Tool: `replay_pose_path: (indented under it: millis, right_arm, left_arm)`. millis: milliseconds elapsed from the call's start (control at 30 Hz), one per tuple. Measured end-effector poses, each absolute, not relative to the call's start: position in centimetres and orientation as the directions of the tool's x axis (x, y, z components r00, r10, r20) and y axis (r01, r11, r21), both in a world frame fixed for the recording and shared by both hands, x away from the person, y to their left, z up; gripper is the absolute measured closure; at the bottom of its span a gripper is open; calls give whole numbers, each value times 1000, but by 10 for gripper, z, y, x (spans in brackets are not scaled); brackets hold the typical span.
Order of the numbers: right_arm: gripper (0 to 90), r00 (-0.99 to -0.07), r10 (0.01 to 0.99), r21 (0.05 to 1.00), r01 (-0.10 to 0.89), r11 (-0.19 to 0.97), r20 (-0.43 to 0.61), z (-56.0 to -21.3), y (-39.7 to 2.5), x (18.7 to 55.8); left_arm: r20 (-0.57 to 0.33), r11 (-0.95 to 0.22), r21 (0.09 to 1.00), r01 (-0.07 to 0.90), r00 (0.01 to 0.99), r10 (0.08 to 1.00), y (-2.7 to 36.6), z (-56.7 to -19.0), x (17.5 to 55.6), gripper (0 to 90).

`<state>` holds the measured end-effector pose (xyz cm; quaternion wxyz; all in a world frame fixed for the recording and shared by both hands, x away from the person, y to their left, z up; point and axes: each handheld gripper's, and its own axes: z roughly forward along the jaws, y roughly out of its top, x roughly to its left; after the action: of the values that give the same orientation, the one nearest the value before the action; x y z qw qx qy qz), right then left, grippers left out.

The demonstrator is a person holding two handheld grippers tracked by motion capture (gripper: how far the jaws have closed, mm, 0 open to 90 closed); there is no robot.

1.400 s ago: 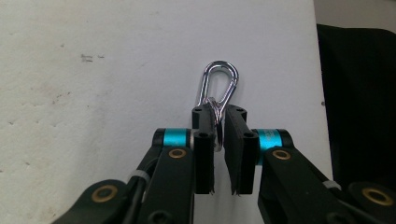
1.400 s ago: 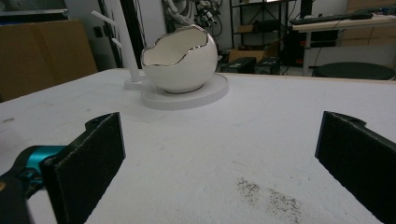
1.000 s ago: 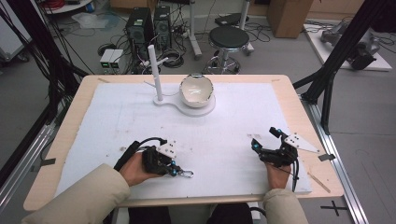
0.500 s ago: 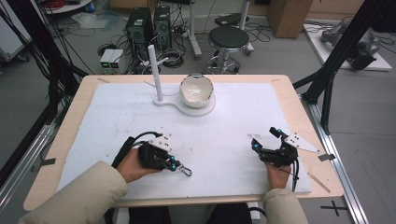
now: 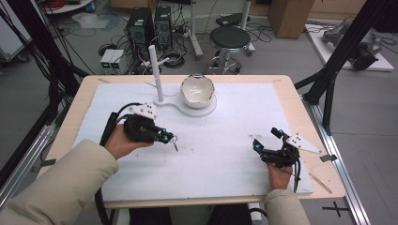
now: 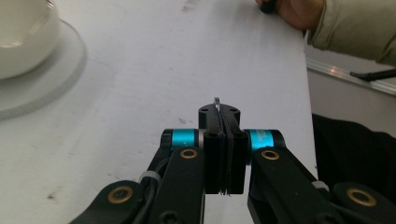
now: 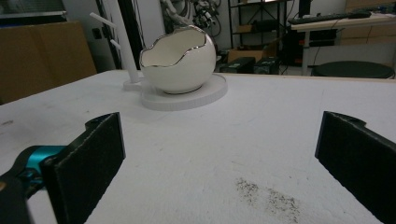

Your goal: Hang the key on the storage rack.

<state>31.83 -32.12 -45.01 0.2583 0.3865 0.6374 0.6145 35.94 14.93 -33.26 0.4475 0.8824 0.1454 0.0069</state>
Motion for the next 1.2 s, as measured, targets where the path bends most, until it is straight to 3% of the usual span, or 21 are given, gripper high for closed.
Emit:
replay_pose_path:
  millis: [267, 633, 1200]
  right_arm:
    - [5, -567, 810, 983, 177, -55, 148, -450, -321, 318]
    - [5, -568, 809, 982, 182, -53, 149, -450, -321, 318]
    - [5, -566, 811, 982, 180, -52, 147, -450, -321, 318]
  left_arm:
    - [-109, -498, 823, 272, 937, 332, 177, -290, 403, 885]
    - [-68, -504, 815, 286, 911, 407, 191, -251, 461, 885]
    - [-172, -421, 817, 394, 863, 475, 214, -265, 510, 885]
